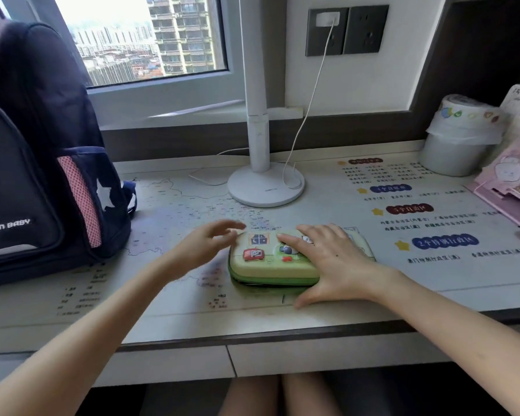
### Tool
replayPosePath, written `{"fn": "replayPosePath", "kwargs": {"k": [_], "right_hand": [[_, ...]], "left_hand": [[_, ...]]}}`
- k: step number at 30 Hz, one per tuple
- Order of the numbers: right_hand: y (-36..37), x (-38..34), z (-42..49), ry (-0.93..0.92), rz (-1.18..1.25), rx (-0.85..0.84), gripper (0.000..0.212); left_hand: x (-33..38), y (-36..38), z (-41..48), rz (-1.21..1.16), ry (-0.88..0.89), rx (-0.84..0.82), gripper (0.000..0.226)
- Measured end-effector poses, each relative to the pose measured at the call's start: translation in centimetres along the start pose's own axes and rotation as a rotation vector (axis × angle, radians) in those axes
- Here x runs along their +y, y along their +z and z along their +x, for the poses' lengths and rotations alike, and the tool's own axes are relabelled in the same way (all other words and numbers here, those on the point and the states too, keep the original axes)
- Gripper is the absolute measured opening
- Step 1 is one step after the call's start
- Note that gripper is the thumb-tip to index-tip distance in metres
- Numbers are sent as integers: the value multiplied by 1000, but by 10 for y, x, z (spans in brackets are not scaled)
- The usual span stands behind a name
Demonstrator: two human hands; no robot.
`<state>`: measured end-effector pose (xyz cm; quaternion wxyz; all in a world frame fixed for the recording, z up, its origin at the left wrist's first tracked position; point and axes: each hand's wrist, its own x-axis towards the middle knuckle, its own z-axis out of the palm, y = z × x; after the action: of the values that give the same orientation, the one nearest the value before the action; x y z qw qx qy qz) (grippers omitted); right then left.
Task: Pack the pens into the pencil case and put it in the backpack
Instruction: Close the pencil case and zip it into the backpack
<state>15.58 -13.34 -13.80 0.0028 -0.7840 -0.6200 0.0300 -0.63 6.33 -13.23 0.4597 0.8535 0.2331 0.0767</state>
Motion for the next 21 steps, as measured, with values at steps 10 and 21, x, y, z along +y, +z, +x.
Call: {"fn": "replayPosePath", "kwargs": {"k": [10, 21], "right_hand": [[7, 0, -3, -19, -49, 106, 99], [17, 2, 1, 21, -40, 212, 91]], "left_hand": [[-3, 1, 49, -275, -210, -298, 23], [-31, -2, 24, 583, 388, 46, 20]]}}
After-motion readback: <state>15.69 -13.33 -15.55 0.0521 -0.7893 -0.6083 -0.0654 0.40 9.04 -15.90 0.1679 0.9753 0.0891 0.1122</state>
